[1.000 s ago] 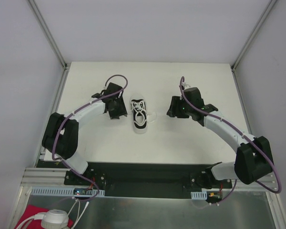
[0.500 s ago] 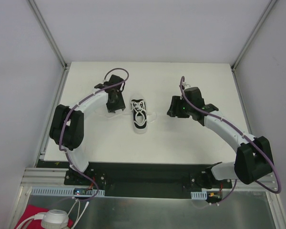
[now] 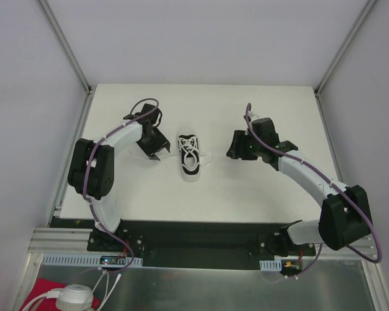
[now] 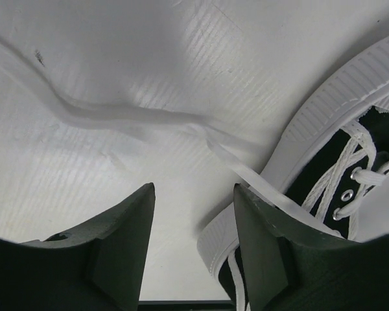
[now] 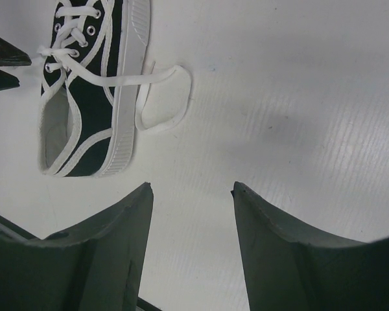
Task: Tie the shoes
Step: Pick up the shoe at the center of the board.
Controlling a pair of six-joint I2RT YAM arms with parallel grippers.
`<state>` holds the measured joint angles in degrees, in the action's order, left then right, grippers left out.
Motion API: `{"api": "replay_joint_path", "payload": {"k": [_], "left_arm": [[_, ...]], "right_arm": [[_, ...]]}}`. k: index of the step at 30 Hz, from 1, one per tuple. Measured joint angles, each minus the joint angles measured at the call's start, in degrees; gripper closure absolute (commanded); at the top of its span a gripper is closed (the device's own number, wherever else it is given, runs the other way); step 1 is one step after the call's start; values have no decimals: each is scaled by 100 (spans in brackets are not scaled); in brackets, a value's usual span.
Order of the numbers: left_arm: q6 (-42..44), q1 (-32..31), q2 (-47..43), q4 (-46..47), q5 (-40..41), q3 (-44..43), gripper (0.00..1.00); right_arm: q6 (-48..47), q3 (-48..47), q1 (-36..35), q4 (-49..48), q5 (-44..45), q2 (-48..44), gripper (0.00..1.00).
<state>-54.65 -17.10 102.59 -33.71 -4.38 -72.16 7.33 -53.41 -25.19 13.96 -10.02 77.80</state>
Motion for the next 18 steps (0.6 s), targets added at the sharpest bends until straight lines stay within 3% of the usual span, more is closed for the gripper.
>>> {"api": "replay_joint_path", "payload": {"k": [18], "left_arm": [[-1152,-17,503,94,114,-162,51]], "right_arm": [[-9,105,15,-4,-157,-28,45]]}}
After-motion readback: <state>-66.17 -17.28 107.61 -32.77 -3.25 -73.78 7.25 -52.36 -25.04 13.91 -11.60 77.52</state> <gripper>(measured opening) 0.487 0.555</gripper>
